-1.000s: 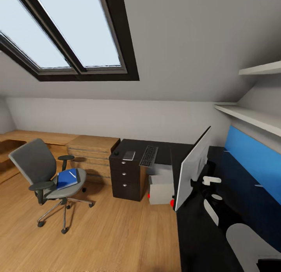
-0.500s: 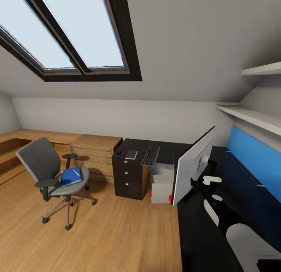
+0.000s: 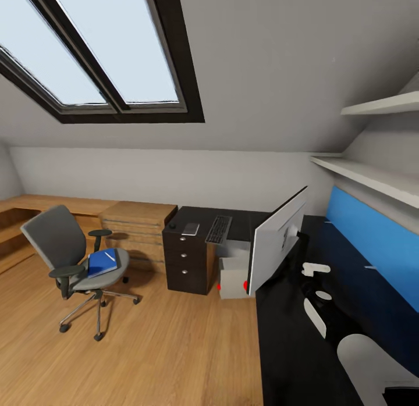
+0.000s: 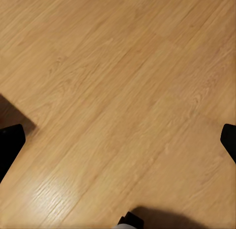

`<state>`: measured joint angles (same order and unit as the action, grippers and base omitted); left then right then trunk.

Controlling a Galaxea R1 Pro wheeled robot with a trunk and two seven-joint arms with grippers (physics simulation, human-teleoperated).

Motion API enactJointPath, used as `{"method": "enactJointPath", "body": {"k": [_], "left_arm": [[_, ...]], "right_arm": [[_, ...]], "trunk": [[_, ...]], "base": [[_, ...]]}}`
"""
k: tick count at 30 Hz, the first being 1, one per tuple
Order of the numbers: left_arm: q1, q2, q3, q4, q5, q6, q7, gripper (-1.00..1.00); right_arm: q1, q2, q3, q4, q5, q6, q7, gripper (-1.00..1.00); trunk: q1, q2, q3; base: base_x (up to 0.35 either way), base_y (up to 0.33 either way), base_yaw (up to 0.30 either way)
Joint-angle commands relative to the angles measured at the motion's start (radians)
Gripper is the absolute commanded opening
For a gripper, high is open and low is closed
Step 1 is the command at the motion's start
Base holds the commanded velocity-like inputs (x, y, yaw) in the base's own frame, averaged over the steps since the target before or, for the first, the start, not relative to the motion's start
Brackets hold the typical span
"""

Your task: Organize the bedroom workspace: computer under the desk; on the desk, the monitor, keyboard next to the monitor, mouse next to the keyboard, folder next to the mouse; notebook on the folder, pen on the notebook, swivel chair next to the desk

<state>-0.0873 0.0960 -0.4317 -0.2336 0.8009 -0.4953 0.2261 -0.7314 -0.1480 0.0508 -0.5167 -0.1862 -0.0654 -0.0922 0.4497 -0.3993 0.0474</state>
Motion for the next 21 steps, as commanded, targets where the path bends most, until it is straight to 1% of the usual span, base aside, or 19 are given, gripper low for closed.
{"method": "enactJointPath", "body": {"k": [1,5,6,7,8,10,12,17,21], "left_arm": [[0.0,0.001,-0.009,-0.001,0.002,-0.002,0.009,1.0],[0.0,0.001,-0.009,-0.001,0.003,-0.002,0.009,1.0],[0.0,0.001,-0.009,-0.001,0.002,-0.002,0.009,1.0],[0.0,0.001,-0.009,-0.001,0.002,-0.002,0.01,1.0],[0.0,0.001,-0.008,-0.001,0.002,-0.002,0.01,1.0],[0.0,0.001,-0.008,-0.001,0.002,-0.002,0.01,1.0],[0.0,0.001,-0.009,-0.001,0.002,-0.002,0.009,1.0],[0.0,0.001,-0.009,-0.001,0.002,-0.002,0.009,1.0],[0.0,0.001,-0.009,-0.001,0.001,-0.002,0.009,1.0]], "right_arm": [[0.0,-0.001,0.006,0.001,-0.01,-0.003,-0.004,1.0],[0.0,0.003,0.011,0.021,-0.009,-0.001,-0.004,1.0],[0.0,0.009,0.012,0.037,-0.007,-0.001,-0.003,1.0],[0.0,0.032,0.012,0.067,0.01,-0.005,-0.003,1.0],[0.0,0.036,0.011,0.069,0.016,-0.005,-0.003,1.0],[0.0,0.051,0.009,0.074,0.041,-0.006,-0.004,1.0],[0.0,0.058,0.008,0.076,0.052,-0.006,-0.005,1.0],[0.0,0.063,0.008,0.075,0.059,-0.005,-0.006,1.0],[0.0,0.064,0.006,0.072,0.061,-0.005,-0.007,1.0]], "trunk": [[0.0,-0.001,0.0],[0.0,-0.001,0.0],[0.0,-0.001,0.0],[0.0,-0.001,0.0],[0.0,-0.001,0.0],[0.0,-0.001,0.0],[0.0,-0.001,0.0],[0.0,-0.001,0.0],[0.0,-0.001,0.0]], "base": [[-0.015,0.0,-0.005],[-0.008,0.0,-0.003],[-0.003,0.0,-0.001],[0.0,0.0,0.0],[0.0,0.0,0.0],[-0.016,0.061,0.0],[-0.046,0.165,0.0],[-0.041,0.234,0.0],[0.122,0.229,0.0]]}}
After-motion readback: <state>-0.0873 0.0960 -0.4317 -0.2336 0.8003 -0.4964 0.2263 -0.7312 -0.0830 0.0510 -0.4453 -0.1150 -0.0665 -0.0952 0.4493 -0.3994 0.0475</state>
